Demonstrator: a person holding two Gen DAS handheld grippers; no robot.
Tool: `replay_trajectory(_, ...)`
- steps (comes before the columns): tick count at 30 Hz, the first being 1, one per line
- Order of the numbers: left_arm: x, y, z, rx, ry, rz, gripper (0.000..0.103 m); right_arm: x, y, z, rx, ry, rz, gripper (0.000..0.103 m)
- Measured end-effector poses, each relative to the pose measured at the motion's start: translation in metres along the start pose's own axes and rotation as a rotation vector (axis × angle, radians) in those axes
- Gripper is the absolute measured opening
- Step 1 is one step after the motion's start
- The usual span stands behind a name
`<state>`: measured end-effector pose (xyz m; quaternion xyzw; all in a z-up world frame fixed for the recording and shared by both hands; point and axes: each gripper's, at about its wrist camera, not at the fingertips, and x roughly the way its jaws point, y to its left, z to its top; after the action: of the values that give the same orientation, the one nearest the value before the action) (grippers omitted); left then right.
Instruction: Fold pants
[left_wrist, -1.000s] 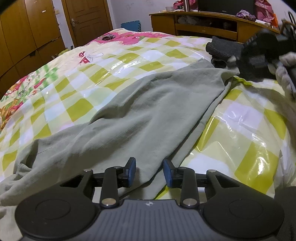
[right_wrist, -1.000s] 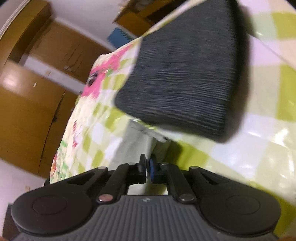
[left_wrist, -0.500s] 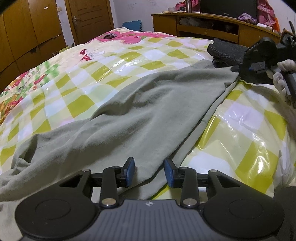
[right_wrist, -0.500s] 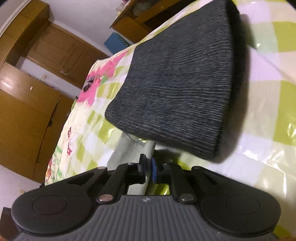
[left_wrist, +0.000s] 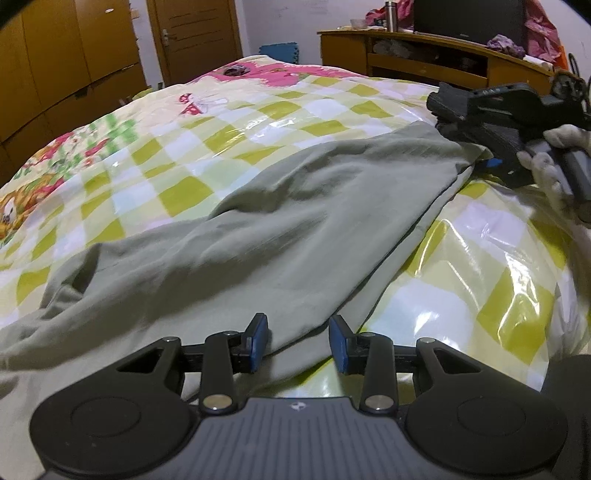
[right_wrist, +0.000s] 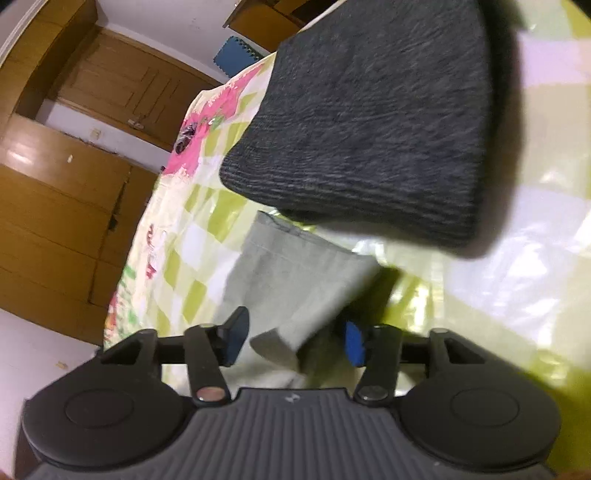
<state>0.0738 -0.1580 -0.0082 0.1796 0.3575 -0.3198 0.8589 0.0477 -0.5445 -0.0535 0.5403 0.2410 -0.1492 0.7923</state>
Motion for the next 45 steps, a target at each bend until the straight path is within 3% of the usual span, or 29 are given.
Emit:
replay_trajectory(2, -0.003, 0.004, -0.003, -0.003, 0.001, 0.01, 0.05, 0.001, 0.003, -0.005, -0.015, 0.014, 0.02, 0.058)
replay_trajectory(4, -0.007, 0.009, -0.006, -0.011, -0.002, 0.019, 0.051, 0.003, 0.002, -0.011, -0.021, 0.025, 0.032, 0.042)
replay_trajectory(6, -0.007, 0.014, -0.009, -0.016, 0.003, 0.026, 0.052, 0.008, -0.005, -0.012, 0.033, 0.022, 0.037, 0.034)
replay_trajectory(9, -0.01, 0.018, -0.012, -0.017, 0.019, 0.051, 0.052, 0.023, -0.016, -0.008, 0.142, 0.03, 0.116, 0.023)
replay_trajectory(10, -0.013, 0.02, -0.013, -0.014, 0.021, 0.057, 0.052, 0.025, -0.015, -0.008, 0.161, 0.031, 0.11, 0.01)
replay_trajectory(11, -0.017, 0.021, -0.014, -0.009, 0.021, 0.067, 0.052, 0.025, -0.01, -0.008, 0.161, 0.04, 0.095, 0.006)
replay_trajectory(18, -0.034, 0.031, -0.024, 0.001, 0.027, 0.121, 0.056, -0.056, 0.012, -0.003, 0.105, -0.057, 0.221, 0.005)
replay_trajectory(21, -0.049, 0.022, -0.031, 0.048, 0.014, 0.116, 0.056, -0.089, 0.004, 0.006, 0.067, -0.092, 0.165, 0.005)
replay_trajectory(23, -0.056, 0.013, -0.038, 0.093, 0.013, 0.121, 0.056, -0.095, -0.004, 0.011, 0.014, -0.101, 0.013, 0.005)
replay_trajectory(27, -0.068, 0.009, -0.051, 0.105, 0.016, 0.133, 0.056, -0.1, -0.008, 0.001, -0.066, -0.025, -0.158, 0.01)
replay_trajectory(30, -0.08, 0.022, -0.057, 0.035, -0.012, 0.131, 0.057, -0.132, 0.011, -0.026, -0.152, -0.067, -0.194, 0.019)
replay_trajectory(33, -0.088, 0.037, -0.062, -0.02, -0.043, 0.14, 0.057, -0.154, 0.044, -0.056, -0.344, -0.096, -0.247, 0.021)
replay_trajectory(35, -0.091, 0.046, -0.066, -0.043, -0.057, 0.152, 0.057, -0.157, 0.073, -0.078, -0.461, -0.085, -0.223, 0.023)
replay_trajectory(37, -0.094, 0.055, -0.072, -0.059, -0.067, 0.163, 0.057, -0.148, 0.099, -0.092, -0.548, -0.046, -0.18, 0.04)
replay_trajectory(40, -0.099, 0.069, -0.082, -0.062, -0.063, 0.183, 0.057, -0.128, 0.142, -0.135, -0.716, 0.079, -0.058, 0.039)
replay_trajectory(45, -0.107, 0.091, -0.101, -0.061, -0.05, 0.223, 0.057, -0.074, 0.206, -0.248, -1.17, 0.31, 0.065, 0.036)
